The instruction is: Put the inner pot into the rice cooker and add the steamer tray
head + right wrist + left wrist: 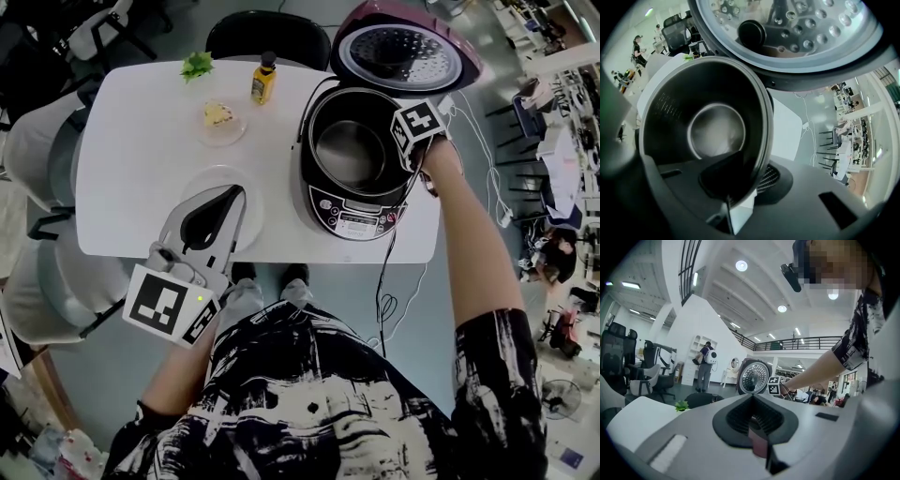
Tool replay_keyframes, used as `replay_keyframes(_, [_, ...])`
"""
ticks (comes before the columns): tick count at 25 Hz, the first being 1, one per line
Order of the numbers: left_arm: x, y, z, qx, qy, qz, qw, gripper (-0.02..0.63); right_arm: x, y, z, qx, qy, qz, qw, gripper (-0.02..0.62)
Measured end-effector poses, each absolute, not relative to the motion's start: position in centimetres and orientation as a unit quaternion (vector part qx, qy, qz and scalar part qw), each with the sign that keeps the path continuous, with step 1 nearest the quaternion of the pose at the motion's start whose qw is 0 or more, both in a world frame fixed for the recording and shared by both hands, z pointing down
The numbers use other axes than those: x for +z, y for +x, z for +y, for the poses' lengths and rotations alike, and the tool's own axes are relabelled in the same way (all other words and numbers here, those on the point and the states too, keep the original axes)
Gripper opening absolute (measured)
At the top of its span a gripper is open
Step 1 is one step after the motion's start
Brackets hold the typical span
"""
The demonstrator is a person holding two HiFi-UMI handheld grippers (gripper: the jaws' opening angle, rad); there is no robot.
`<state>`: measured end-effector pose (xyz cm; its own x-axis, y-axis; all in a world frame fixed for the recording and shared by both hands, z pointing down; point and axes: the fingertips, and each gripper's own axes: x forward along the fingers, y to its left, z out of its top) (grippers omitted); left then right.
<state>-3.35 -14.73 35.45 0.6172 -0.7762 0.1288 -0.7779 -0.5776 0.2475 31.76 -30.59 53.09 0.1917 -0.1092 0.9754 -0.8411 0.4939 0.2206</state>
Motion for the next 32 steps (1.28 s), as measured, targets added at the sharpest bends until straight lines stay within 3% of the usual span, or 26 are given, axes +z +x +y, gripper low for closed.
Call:
replay_keyframes(21, [34.2, -1.8, -14.5, -0.005, 0.898, -0.420, 0.132, 0.005, 51.3, 31.7, -29.3, 0.307, 0.443, -0.571, 0.619, 0.077])
replay_keyframes(32, [33.7, -1.7, -14.6, -0.009, 0.901, -0.414, 0.127, 0.005, 50.8, 31.6, -28.8, 0.364, 0.465, -0.588, 0.553, 0.084])
